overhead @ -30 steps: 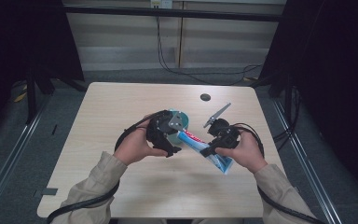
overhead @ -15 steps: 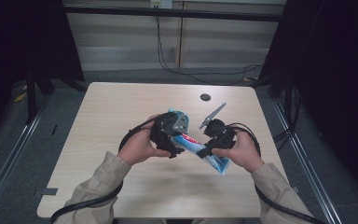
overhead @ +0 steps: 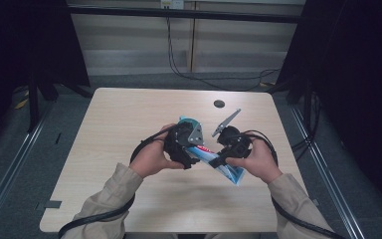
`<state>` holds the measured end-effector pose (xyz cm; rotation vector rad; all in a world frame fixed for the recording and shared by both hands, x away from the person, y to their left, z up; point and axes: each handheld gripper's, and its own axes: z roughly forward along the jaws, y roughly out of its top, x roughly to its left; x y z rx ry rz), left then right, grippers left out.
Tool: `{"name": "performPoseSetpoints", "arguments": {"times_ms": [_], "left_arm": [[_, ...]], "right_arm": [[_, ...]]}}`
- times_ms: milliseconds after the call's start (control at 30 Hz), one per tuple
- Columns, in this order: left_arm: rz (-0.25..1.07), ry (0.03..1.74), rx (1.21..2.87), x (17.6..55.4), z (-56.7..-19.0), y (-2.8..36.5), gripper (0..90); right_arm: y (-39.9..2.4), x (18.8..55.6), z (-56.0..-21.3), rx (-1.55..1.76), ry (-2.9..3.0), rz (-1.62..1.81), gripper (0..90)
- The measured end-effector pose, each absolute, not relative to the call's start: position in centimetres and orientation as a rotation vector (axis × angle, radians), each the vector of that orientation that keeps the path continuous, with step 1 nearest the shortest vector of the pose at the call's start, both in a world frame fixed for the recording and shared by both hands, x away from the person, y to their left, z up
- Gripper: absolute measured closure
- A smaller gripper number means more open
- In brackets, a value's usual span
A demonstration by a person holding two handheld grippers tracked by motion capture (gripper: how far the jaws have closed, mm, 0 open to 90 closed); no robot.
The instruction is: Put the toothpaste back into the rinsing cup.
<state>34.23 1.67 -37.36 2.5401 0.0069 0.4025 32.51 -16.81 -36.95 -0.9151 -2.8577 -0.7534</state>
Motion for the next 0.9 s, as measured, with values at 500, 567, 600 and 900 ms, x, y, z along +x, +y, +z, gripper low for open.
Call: {"name": "performPoseSetpoints", "arguments": {"times_ms": [500,567,600,900], "left_arm": [[0.475,-0.013,2.555,33.94,-38.39,1.87,31.1],[0.495,-0.024,2.553,33.87,-38.33,2.05,35.2],[0.489,-0.023,2.560,33.86,-38.27,2.16,37.2],[0.448,-0.010,2.615,33.65,-38.37,2.22,49.2]], "right_arm": [[-16.25,32.63,-36.93,-0.898,-2.864,-0.737,74.9],[-16.16,32.65,-36.91,-0.878,-2.874,-0.733,74.8],[-16.14,32.62,-36.90,-0.878,-2.878,-0.736,74.6],[-16.05,32.64,-37.10,-0.833,-2.882,-0.706,73.1]]}}
